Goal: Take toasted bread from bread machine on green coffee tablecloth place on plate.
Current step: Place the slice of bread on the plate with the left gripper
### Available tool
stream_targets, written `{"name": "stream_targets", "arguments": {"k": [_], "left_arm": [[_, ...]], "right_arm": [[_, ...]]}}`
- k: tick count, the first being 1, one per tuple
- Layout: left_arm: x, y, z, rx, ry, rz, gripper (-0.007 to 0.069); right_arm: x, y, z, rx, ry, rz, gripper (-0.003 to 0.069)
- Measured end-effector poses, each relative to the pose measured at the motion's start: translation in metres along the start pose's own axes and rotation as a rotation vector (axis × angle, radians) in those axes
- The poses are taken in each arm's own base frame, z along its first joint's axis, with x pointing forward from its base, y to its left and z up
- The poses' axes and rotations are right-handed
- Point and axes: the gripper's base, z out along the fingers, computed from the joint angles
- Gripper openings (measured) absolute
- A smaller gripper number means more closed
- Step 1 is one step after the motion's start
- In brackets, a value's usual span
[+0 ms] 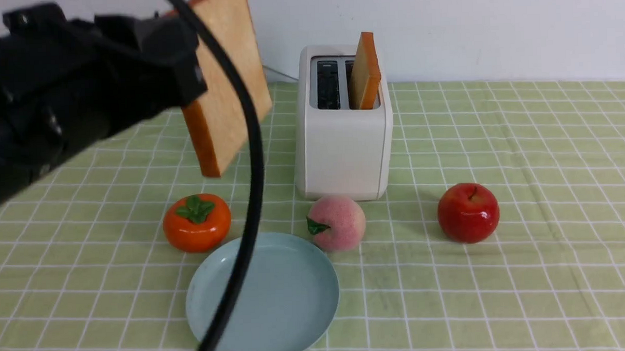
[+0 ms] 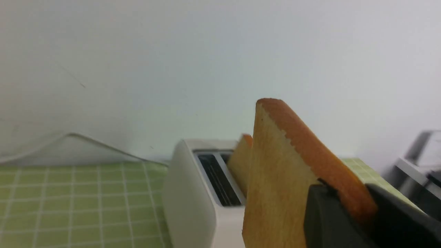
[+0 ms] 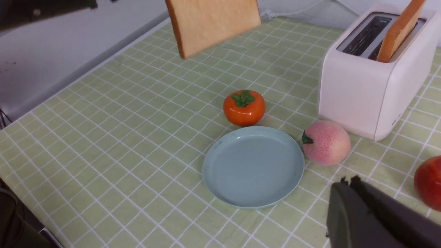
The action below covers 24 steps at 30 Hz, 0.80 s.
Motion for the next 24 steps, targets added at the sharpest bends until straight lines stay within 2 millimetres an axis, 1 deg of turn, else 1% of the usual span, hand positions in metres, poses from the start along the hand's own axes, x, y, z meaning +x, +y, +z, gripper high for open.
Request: {"name": "stream_targets", "arguments": {"k": [3, 4, 6, 7, 13, 14, 17, 20, 24], "left_arm": [[0.018, -0.001, -0.001, 0.054, 0.053, 0.037, 0.0102], [0.02, -0.001, 0.0, 0.054, 0.059, 0.038, 0.0102], [0.031, 0.0, 0.007, 0.05, 0.1, 0.045, 0.0102], [0.032, 0.0, 0.007, 0.05, 0.104, 0.046, 0.0102], [0.075, 0.002, 0.038, 0.0, 0.271, -0.027, 0.0102], [0.077, 0.002, 0.04, -0.004, 0.282, -0.028, 0.0102], [0.097, 0.004, 0.054, -0.036, 0.355, -0.051, 0.0102], [0.103, 0.006, 0.058, -0.062, 0.375, -0.051, 0.0102], [0.094, 0.003, 0.051, -0.027, 0.344, -0.069, 0.0102]], "right_arm": [[0.001, 0.0, 0.0, -0.005, 0.006, 0.001, -0.001], [0.0, 0.0, 0.0, -0.005, 0.005, 0.001, -0.001], [0.001, 0.001, 0.0, -0.012, 0.012, 0.003, -0.001], [0.001, 0.001, 0.0, -0.013, 0.013, 0.003, -0.001], [0.003, 0.003, 0.0, -0.029, 0.037, 0.004, -0.0007], [0.003, 0.003, 0.0, -0.029, 0.037, 0.004, -0.0007], [0.003, 0.003, 0.0, -0.031, 0.04, 0.003, -0.0004], [0.004, 0.003, 0.0, -0.036, 0.05, 0.003, -0.0004], [0.005, 0.004, 0.0, -0.043, 0.061, 0.003, -0.0002]]}}
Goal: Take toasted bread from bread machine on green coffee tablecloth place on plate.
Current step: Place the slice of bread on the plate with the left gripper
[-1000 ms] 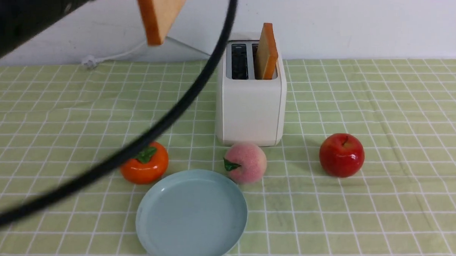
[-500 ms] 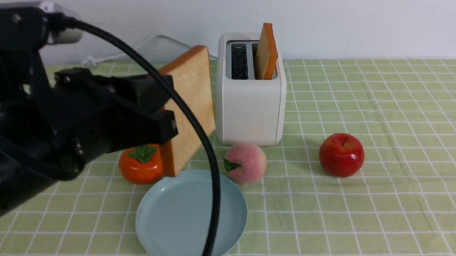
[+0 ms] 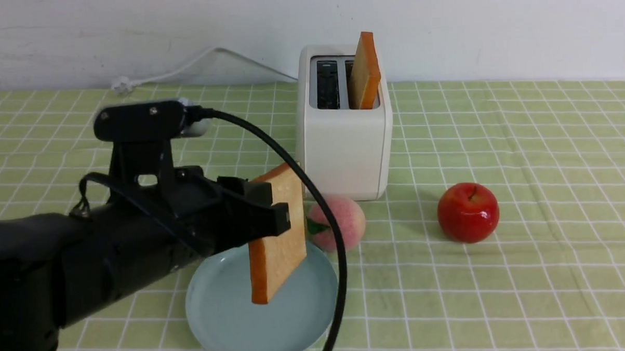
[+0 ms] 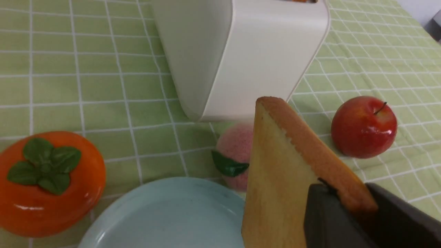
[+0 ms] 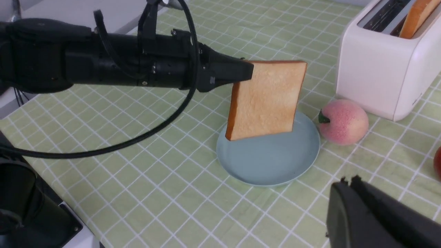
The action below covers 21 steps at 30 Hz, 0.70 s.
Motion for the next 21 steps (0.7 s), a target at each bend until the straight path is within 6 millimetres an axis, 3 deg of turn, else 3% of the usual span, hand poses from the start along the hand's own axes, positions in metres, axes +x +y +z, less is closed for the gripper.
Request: {"name": "stream_targets", "arguments": {"k": [4, 9, 17, 21], "left_arm": [[-0.002, -0.005, -0.016, 0.086, -0.021, 0.014, 0.0102], [0.016, 0.002, -0.014, 0.074, 0.029, 0.07, 0.0102], [0.034, 0.012, 0.008, 0.041, 0.128, 0.064, 0.0102], [0.04, 0.029, 0.024, 0.006, 0.179, 0.005, 0.0102]], "right_arm": [[0.001, 0.001, 0.0, -0.006, 0.01, 0.0, 0.0], [0.001, 0.001, 0.0, -0.007, 0.011, 0.0, 0.0001], [0.001, 0.001, 0.0, -0.006, 0.012, 0.0, 0.0004], [0.001, 0.001, 0.0, -0.007, 0.013, 0.0, 0.0006]]}}
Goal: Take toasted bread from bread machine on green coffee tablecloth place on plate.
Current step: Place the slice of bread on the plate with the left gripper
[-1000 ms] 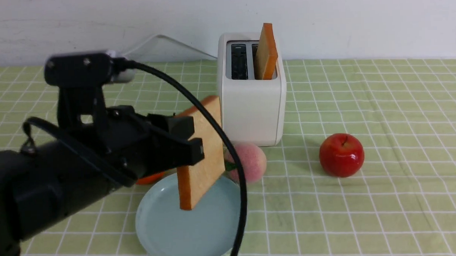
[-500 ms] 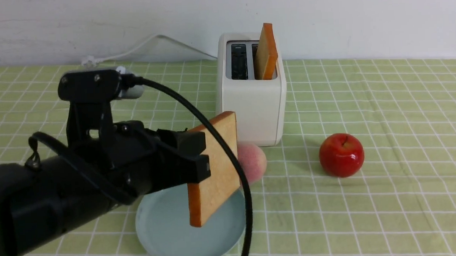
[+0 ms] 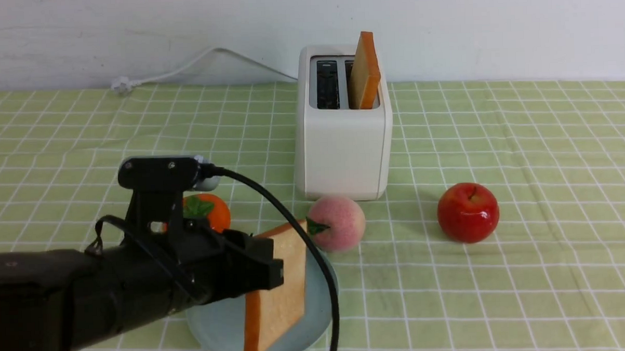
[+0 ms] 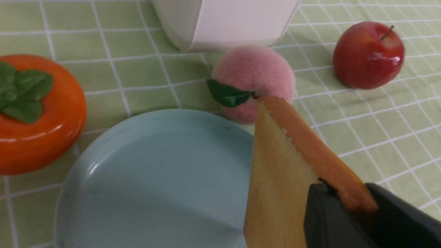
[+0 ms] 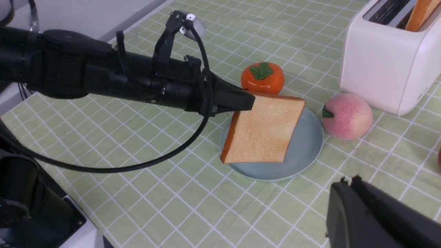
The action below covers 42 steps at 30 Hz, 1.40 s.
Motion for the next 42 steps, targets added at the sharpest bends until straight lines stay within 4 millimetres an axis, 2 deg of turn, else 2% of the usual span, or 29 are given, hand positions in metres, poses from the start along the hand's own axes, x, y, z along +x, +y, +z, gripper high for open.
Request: {"name": "stream_targets", "arguments": {"k": [5, 12, 20, 27, 30, 36, 40, 42], "left_arm": [[-0.003, 0.009, 0.004, 0.041, 0.012, -0.041, 0.0102], [0.003, 0.005, 0.012, 0.119, 0.064, -0.049, 0.0102], [0.002, 0.013, 0.026, 0.051, 0.081, -0.064, 0.0102], [0.002, 0.02, 0.028, -0.023, 0.072, -0.063, 0.012], [0.003, 0.024, 0.029, -0.058, 0.073, -0.062, 0.0211], [0.003, 0.027, 0.029, -0.091, 0.072, -0.059, 0.0444], [-0.001, 0.031, 0.023, -0.14, 0.041, -0.053, 0.0549], [-0.006, 0.032, 0.015, -0.167, 0.006, -0.046, 0.0579]], "right_arm": [[0.0, 0.0, 0.0, -0.002, 0.003, 0.0, 0.0009], [0.0, 0.0, 0.0, -0.001, 0.002, 0.0, 0.001], [0.0, 0.0, 0.0, -0.001, 0.002, 0.0, 0.0013], [0.0, 0.0, 0.0, -0.001, 0.002, 0.0, 0.0013], [0.0, 0.0, 0.0, -0.001, 0.002, 0.0, 0.0013], [0.0, 0.0, 0.0, -0.001, 0.002, 0.0, 0.0015], [0.0, 0.0, 0.0, -0.001, 0.002, 0.0, 0.0015], [0.0, 0.0, 0.0, -0.001, 0.002, 0.0, 0.0014]]}}
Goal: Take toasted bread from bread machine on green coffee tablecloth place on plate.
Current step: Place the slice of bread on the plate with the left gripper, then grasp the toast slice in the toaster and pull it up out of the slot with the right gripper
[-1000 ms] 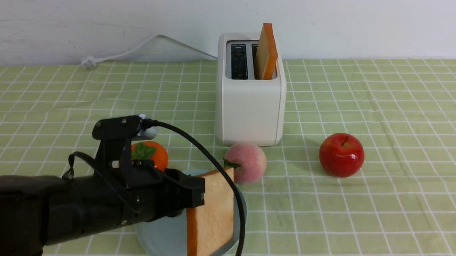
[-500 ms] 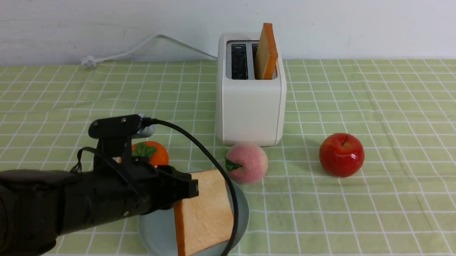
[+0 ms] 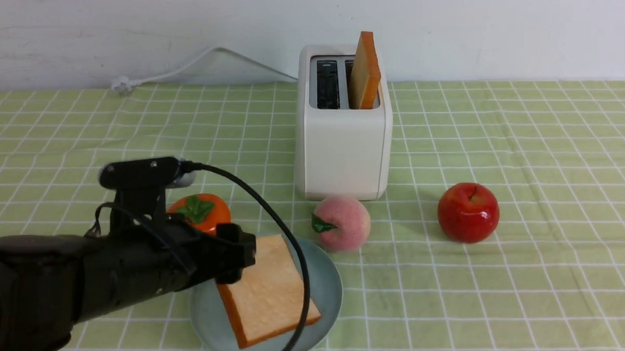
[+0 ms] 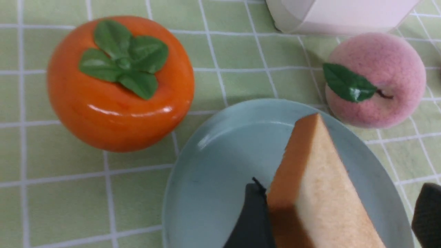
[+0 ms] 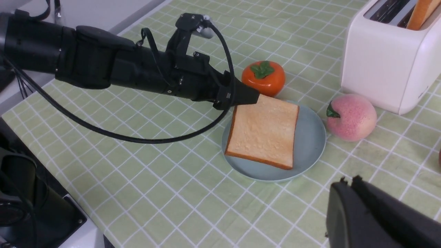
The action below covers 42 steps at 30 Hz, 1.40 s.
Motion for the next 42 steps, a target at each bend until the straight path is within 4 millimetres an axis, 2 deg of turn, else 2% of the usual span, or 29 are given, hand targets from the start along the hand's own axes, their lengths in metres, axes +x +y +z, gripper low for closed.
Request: {"name": "stream_targets", "arguments": {"k": [6, 8, 12, 13, 14, 16, 19, 20, 21, 23, 26, 29, 30, 31, 32, 34, 37, 38, 39, 42], "left_arm": [[-0.019, 0.006, -0.031, -0.066, -0.133, 0.033, 0.0596], [-0.027, 0.005, -0.051, -0.053, -0.205, 0.028, 0.0589], [-0.04, 0.0, -0.096, 0.039, -0.355, 0.011, 0.0504], [-0.041, 0.0, -0.099, 0.044, -0.364, 0.009, 0.0496], [-0.044, -0.001, -0.12, 0.082, -0.432, -0.003, 0.0425], [-0.047, 0.0, -0.146, 0.12, -0.515, -0.014, 0.0289], [-0.043, 0.004, -0.18, 0.16, -0.626, -0.026, 0.0046], [-0.042, 0.004, -0.182, 0.162, -0.632, -0.027, 0.0035], [-0.037, 0.007, -0.195, 0.178, -0.673, -0.031, -0.001], [-0.025, 0.012, -0.211, 0.208, -0.724, -0.032, -0.0013], [-0.001, 0.017, -0.218, 0.258, -0.749, -0.02, -0.0013], [0.022, 0.02, -0.215, 0.311, -0.737, 0.003, -0.0013], [0.023, 0.021, -0.215, 0.314, -0.736, 0.005, -0.0013], [0.034, 0.021, -0.21, 0.342, -0.718, 0.022, -0.0013], [0.036, 0.021, -0.21, 0.346, -0.715, 0.024, -0.0013], [0.047, 0.02, -0.201, 0.372, -0.678, 0.052, -0.0013], [0.054, 0.021, -0.194, 0.369, -0.654, 0.094, -0.0013], [0.054, 0.021, -0.194, 0.369, -0.654, 0.094, -0.0013], [0.054, 0.021, -0.194, 0.361, -0.659, 0.116, -0.0013], [0.054, 0.021, -0.194, 0.347, -0.666, 0.155, -0.0013]], "right_arm": [[0.0, 0.0, 0.0, 0.0, 0.0, 0.0, 0.0014], [0.0, 0.0, 0.0, 0.0, 0.0, 0.0, 0.0014], [-0.001, -0.002, 0.002, -0.001, 0.008, 0.007, 0.0014], [-0.001, -0.002, 0.002, -0.001, 0.008, 0.007, 0.0014], [-0.002, -0.005, 0.006, -0.002, 0.02, 0.018, 0.0014], [-0.003, -0.012, 0.012, 0.001, 0.044, 0.035, 0.0014], [-0.007, -0.024, 0.024, 0.006, 0.073, 0.073, 0.0014], [-0.008, -0.026, 0.026, 0.007, 0.077, 0.078, 0.0014], [-0.01, -0.033, 0.033, 0.013, 0.086, 0.098, 0.0014], [-0.013, -0.045, 0.044, 0.031, 0.092, 0.13, 0.0014], [-0.017, -0.066, 0.065, 0.046, 0.116, 0.18, 0.0003], [-0.023, -0.083, 0.089, 0.034, 0.156, 0.206, 0.0001], [-0.024, -0.083, 0.09, 0.029, 0.156, 0.201, 0.0001], [-0.03, -0.087, 0.105, 0.01, 0.173, 0.197, 0.0], [-0.032, -0.088, 0.107, 0.006, 0.174, 0.196, 0.0], [-0.047, -0.086, 0.13, -0.025, 0.182, 0.151, 0.0], [-0.066, -0.081, 0.166, -0.02, 0.18, 0.08, 0.0], [-0.067, -0.08, 0.168, -0.021, 0.185, 0.075, 0.0], [-0.074, -0.08, 0.185, 0.0, 0.184, 0.047, 0.0002], [-0.084, -0.088, 0.216, 0.067, 0.176, 0.021, 0.002]]}}
